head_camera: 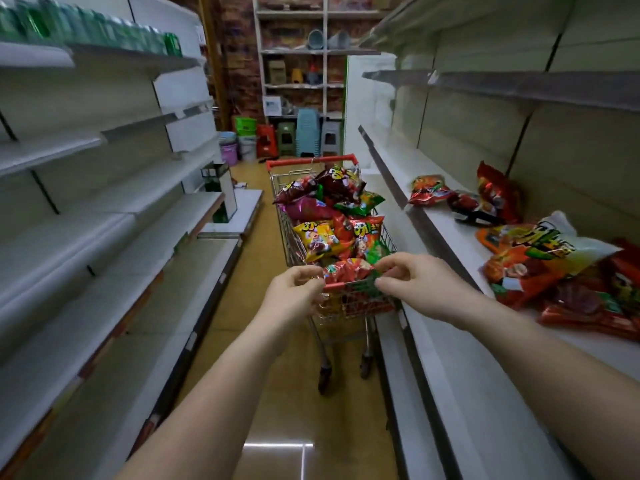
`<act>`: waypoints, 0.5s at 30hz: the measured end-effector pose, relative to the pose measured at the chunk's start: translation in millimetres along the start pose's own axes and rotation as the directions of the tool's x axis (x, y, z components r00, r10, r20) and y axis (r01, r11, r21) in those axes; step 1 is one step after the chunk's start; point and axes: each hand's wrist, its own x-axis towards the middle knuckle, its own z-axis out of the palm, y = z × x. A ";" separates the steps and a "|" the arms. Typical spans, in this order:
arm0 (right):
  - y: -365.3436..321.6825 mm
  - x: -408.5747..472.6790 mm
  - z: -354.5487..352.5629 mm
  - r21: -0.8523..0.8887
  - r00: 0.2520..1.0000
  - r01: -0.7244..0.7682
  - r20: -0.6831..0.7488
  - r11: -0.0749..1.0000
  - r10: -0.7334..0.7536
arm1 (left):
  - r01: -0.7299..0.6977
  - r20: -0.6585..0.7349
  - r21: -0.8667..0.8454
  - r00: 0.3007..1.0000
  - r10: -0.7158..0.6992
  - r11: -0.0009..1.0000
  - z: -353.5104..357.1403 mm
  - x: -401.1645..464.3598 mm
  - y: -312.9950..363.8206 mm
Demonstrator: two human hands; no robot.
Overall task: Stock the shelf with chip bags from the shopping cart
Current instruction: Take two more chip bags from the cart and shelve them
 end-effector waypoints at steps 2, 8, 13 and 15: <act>0.2 39.9 10.9 -0.003 1.000 -0.016 0.008 1.000 0.016 | 0.009 0.007 -0.016 1.000 -0.009 1.000 -6.6 39.7 -4.2; -4.7 157.7 36.2 0.051 0.998 -0.063 0.024 0.997 0.062 | 0.042 0.053 0.002 0.998 -0.042 0.999 -36.9 159.8 -3.6; 6.3 228.8 41.9 0.109 0.988 -0.148 0.054 0.983 0.143 | 0.085 0.109 0.055 0.990 -0.091 0.995 -44.3 237.0 0.6; 17.0 256.6 42.9 0.105 0.982 -0.186 0.043 0.977 0.183 | 0.099 0.134 0.071 0.985 -0.108 0.993 -42.5 264.3 -2.0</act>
